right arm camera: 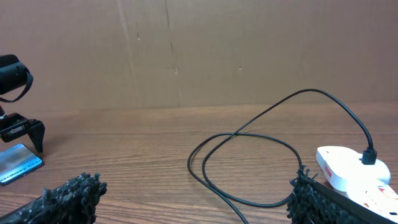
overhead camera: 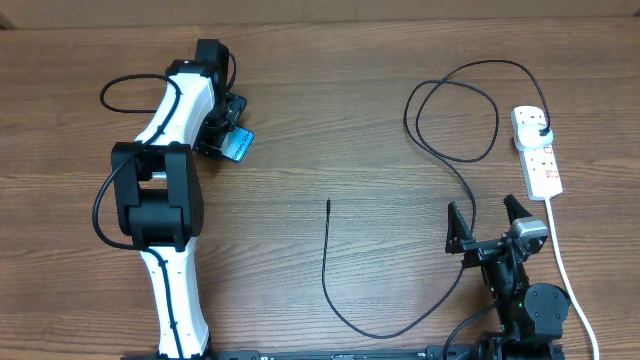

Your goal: Plug charger to phone and switch on socket

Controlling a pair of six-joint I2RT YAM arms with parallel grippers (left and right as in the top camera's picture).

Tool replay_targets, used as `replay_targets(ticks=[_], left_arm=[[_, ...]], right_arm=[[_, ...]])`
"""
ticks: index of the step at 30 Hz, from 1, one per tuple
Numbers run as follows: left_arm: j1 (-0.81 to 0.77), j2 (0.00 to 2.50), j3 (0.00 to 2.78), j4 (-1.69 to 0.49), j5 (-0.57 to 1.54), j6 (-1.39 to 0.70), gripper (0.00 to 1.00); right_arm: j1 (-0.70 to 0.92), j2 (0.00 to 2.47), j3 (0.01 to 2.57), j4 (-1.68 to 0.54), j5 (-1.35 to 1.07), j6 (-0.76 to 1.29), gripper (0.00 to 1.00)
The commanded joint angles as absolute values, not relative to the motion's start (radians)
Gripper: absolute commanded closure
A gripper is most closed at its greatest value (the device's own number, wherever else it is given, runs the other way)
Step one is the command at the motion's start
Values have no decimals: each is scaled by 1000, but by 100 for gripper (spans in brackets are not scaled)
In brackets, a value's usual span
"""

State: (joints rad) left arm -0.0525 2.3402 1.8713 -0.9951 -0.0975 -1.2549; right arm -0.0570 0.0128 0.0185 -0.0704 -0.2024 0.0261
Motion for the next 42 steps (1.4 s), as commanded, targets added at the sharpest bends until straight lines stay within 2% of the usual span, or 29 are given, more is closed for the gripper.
replay_targets(ticks=[1, 42], left_arm=[[-51, 2417, 1820, -982, -104, -1249, 0], [-51, 2417, 1822, -996, -195, -1230, 0]], right_arm=[[-52, 3, 8, -66, -191, 26, 0], [-52, 3, 8, -66, -191, 26, 0]])
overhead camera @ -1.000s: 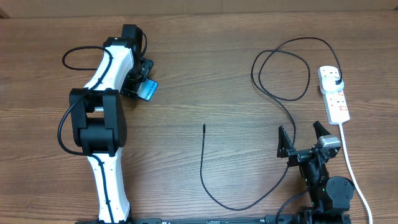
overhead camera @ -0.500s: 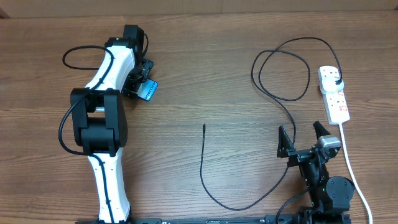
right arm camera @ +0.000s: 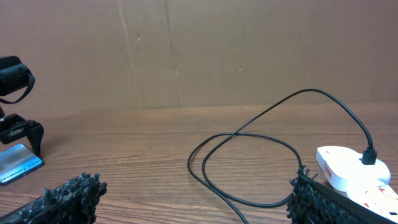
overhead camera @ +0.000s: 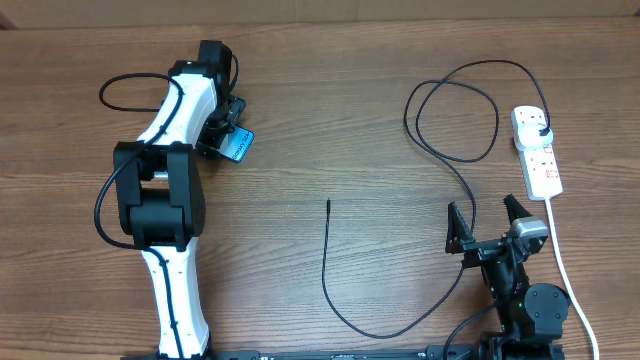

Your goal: Plug charger to phone and switch on socket

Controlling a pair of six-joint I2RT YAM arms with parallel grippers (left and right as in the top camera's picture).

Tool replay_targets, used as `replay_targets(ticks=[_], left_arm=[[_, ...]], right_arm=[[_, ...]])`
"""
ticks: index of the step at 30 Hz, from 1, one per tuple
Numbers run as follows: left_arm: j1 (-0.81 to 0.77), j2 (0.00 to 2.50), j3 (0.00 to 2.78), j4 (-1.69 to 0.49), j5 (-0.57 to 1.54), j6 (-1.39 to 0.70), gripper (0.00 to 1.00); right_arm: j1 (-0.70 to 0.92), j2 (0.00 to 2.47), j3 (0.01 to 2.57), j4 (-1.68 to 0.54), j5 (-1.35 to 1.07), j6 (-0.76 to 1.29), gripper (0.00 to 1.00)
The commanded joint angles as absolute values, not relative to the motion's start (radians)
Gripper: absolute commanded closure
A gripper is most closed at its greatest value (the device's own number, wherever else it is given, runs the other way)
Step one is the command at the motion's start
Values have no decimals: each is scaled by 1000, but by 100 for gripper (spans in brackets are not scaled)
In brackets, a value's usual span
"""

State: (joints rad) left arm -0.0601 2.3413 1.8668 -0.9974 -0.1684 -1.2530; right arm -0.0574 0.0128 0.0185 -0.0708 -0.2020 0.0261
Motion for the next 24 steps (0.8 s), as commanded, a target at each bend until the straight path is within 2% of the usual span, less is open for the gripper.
replay_targets(ticks=[1, 24], left_arm=[[-51, 2416, 1822, -994, -194, -1225, 0], [-53, 2416, 1822, -972, -191, -1189, 0]], right_arm=[[-52, 3, 8, -66, -191, 26, 0], [-52, 3, 8, -66, -191, 26, 0]])
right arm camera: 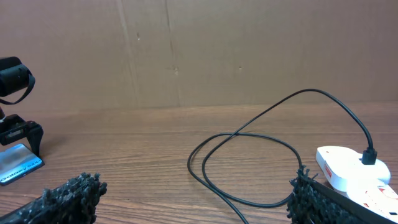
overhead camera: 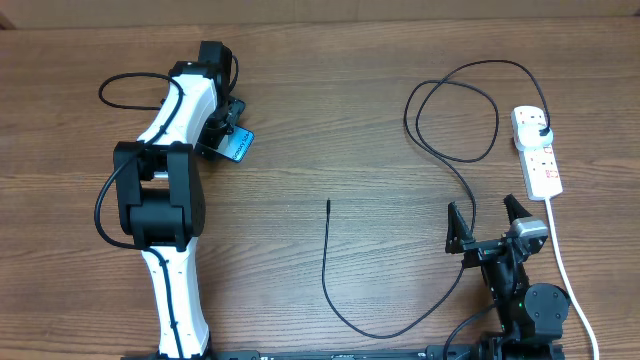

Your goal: Plug charger to phone and switch on socket

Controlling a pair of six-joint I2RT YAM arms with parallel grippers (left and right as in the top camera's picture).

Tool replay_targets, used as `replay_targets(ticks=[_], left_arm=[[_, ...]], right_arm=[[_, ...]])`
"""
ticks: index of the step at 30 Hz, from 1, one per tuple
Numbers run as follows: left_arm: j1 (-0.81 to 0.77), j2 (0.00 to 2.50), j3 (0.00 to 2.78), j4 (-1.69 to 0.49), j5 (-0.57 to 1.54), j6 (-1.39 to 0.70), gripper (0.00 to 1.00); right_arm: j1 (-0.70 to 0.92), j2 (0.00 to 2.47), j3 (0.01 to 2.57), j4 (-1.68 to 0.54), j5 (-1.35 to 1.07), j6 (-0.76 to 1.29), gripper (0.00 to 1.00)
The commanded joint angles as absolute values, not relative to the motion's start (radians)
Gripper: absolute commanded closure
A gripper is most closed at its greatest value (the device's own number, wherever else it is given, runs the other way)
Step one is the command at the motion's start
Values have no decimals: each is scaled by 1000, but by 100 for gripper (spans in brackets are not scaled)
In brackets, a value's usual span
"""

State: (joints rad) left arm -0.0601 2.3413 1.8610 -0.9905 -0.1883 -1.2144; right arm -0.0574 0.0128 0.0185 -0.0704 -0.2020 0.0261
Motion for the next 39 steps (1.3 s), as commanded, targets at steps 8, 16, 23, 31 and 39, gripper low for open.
replay_targets(ticks=[8, 16, 23, 31, 39], left_arm=[[-53, 2416, 1822, -971, -191, -1189, 3], [-53, 2416, 1822, -971, -191, -1189, 5], [-53, 2417, 1822, -964, -190, -1189, 6], [-53, 2416, 1822, -964, -186, -1189, 6], [-53, 2417, 1822, -963, -186, -1189, 7]], right_arm=[[-52, 3, 8, -66, -191, 27, 0], [-52, 3, 8, -66, -191, 26, 0], [-52, 3, 8, -66, -192, 26, 0], [-52, 3, 8, -66, -192, 26, 0], [-52, 3, 8, -66, -191, 27, 0]])
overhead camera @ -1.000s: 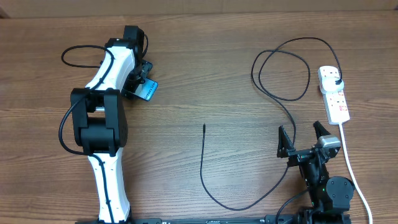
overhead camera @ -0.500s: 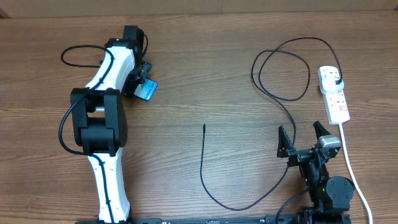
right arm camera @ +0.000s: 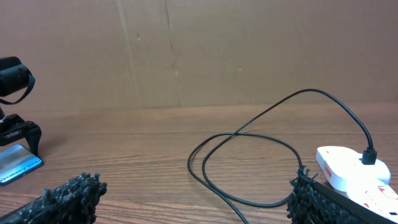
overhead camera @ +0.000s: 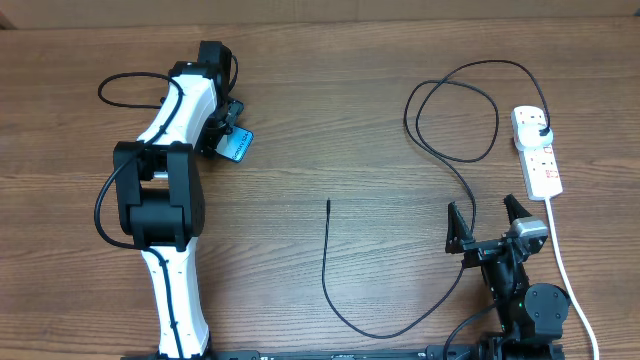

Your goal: Plug charger to phone and switch on socket

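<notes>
The phone (overhead camera: 240, 147) has a blue face and lies at the back left, also visible as the phone (right arm camera: 18, 165). My left gripper (overhead camera: 222, 135) is right at its end, one dark finger (right arm camera: 34, 137) standing by its far edge. Whether the gripper clamps the phone is unclear. The black charger cable (overhead camera: 345, 315) lies loose, its free tip (overhead camera: 328, 202) mid-table, and its plug sits in the white socket strip (overhead camera: 540, 165). My right gripper (overhead camera: 481, 212) (right arm camera: 196, 186) stands open over the cable near the front right, holding nothing.
The cable forms a double loop (overhead camera: 450, 110) left of the strip, and the same loop (right arm camera: 249, 168) lies ahead of my right fingers. The strip's white lead (overhead camera: 568, 275) runs toward the front edge. A cardboard wall (right arm camera: 249, 56) closes the back.
My left gripper stood at the phone from the oldest moment, and it then shifted only a trace toward the left. The phone, the cable and the socket strip have kept their places. The right gripper has stayed open in the same spot throughout.
</notes>
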Controlling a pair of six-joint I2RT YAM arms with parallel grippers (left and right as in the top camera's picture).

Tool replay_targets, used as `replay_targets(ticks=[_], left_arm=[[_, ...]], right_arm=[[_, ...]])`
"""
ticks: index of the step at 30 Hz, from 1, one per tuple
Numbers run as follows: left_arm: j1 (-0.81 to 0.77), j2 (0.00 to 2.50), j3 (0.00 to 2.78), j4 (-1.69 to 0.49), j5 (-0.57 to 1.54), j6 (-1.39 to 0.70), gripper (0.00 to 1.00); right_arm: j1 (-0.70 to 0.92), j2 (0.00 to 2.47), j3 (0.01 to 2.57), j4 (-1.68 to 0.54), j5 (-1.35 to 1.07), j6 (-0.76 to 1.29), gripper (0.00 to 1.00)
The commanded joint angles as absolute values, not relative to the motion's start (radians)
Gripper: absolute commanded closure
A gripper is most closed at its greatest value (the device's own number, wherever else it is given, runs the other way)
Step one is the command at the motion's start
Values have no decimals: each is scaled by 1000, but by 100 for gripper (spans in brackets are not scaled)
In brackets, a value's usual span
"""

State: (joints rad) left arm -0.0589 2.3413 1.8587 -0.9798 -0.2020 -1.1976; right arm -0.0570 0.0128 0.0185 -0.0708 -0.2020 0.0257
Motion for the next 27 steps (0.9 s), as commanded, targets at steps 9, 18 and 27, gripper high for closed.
replay_targets(ticks=[9, 18, 27], left_arm=[[-53, 2416, 1822, -962, -186, -1189, 11], [-53, 2416, 1822, -960, -186, -1189, 16], [-54, 2417, 1822, -960, -186, -1189, 21]], right_arm=[[-52, 3, 8, -66, -191, 27, 0], [-52, 3, 8, -66, -191, 26, 0], [-52, 3, 8, -66, -192, 26, 0]])
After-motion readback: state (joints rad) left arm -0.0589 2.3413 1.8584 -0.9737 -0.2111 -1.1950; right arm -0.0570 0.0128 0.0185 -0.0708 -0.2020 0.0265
